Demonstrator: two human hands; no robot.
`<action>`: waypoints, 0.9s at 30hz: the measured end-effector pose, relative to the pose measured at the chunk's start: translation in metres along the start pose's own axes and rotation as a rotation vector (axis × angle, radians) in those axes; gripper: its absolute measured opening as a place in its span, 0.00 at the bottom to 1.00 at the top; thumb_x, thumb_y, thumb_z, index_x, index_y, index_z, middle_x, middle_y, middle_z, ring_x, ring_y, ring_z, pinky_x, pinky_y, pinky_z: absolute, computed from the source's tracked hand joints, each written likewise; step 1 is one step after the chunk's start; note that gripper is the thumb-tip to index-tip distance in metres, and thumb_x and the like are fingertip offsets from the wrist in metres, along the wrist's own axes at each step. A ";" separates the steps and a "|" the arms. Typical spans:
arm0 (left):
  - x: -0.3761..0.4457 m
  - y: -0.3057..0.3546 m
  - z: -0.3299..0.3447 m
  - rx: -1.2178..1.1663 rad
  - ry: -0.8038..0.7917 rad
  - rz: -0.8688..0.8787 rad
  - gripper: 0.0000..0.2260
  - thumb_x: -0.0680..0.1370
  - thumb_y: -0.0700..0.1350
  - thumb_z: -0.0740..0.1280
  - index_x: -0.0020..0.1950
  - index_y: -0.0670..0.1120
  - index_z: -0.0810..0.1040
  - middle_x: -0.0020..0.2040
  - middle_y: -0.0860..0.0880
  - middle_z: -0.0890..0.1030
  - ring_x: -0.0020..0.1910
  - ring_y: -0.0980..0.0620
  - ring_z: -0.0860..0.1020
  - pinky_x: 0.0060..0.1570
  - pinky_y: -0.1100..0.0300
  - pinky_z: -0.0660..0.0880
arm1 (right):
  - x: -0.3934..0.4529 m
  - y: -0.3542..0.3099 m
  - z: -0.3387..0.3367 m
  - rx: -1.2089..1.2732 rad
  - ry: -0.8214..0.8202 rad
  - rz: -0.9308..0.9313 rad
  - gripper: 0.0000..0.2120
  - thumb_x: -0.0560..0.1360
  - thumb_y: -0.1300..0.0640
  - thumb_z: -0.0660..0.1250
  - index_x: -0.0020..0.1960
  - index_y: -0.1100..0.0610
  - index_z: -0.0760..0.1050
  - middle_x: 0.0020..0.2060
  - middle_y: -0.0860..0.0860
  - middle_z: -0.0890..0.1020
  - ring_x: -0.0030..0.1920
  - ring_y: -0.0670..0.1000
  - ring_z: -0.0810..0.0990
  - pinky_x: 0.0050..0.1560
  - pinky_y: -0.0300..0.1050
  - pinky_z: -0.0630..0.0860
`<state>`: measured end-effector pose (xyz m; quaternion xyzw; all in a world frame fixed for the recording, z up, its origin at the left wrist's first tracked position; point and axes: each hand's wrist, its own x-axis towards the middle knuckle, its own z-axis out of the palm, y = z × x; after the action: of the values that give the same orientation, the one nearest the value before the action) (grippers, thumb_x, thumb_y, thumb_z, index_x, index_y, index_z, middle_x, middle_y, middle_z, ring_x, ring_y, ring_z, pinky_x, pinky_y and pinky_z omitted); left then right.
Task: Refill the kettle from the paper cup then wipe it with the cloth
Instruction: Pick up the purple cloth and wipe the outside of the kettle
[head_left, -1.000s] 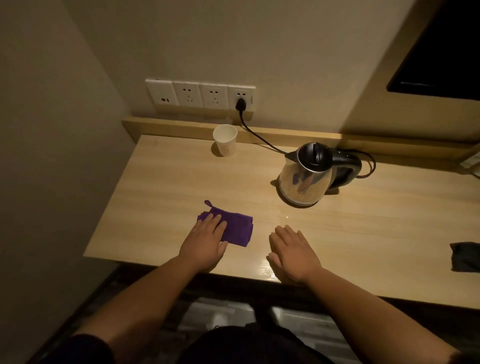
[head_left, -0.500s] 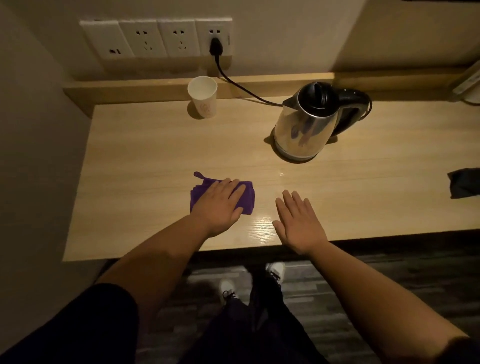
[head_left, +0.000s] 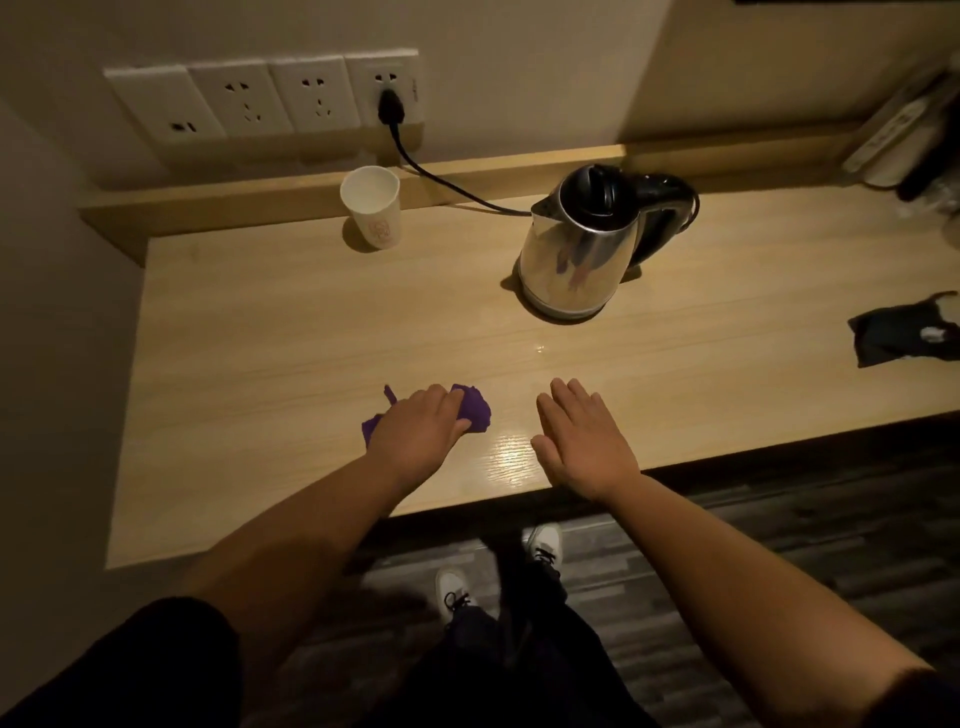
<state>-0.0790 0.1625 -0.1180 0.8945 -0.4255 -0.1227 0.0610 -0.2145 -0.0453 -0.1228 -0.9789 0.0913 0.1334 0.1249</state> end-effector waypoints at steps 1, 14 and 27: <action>-0.002 0.002 -0.003 -0.074 0.002 -0.053 0.18 0.83 0.53 0.56 0.69 0.46 0.68 0.59 0.46 0.76 0.52 0.47 0.75 0.46 0.52 0.74 | 0.000 -0.002 -0.005 0.071 0.078 0.039 0.26 0.81 0.45 0.54 0.75 0.57 0.61 0.77 0.57 0.61 0.77 0.60 0.56 0.76 0.57 0.54; 0.025 0.024 -0.046 -1.340 -0.023 -0.802 0.17 0.82 0.56 0.54 0.56 0.44 0.71 0.39 0.41 0.78 0.31 0.42 0.76 0.31 0.50 0.75 | 0.129 0.049 -0.216 1.337 0.629 0.922 0.31 0.80 0.41 0.58 0.77 0.57 0.57 0.69 0.58 0.72 0.66 0.62 0.73 0.62 0.56 0.73; 0.069 0.050 -0.091 -1.710 0.132 -0.920 0.14 0.82 0.55 0.58 0.57 0.46 0.74 0.36 0.44 0.78 0.32 0.47 0.73 0.34 0.53 0.72 | 0.196 0.034 -0.256 0.554 -0.042 0.363 0.15 0.76 0.51 0.67 0.57 0.58 0.70 0.45 0.57 0.78 0.48 0.57 0.78 0.55 0.55 0.78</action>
<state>-0.0499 0.0776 -0.0317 0.6323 0.2028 -0.3517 0.6599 0.0250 -0.1749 0.0532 -0.8726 0.2943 0.1437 0.3623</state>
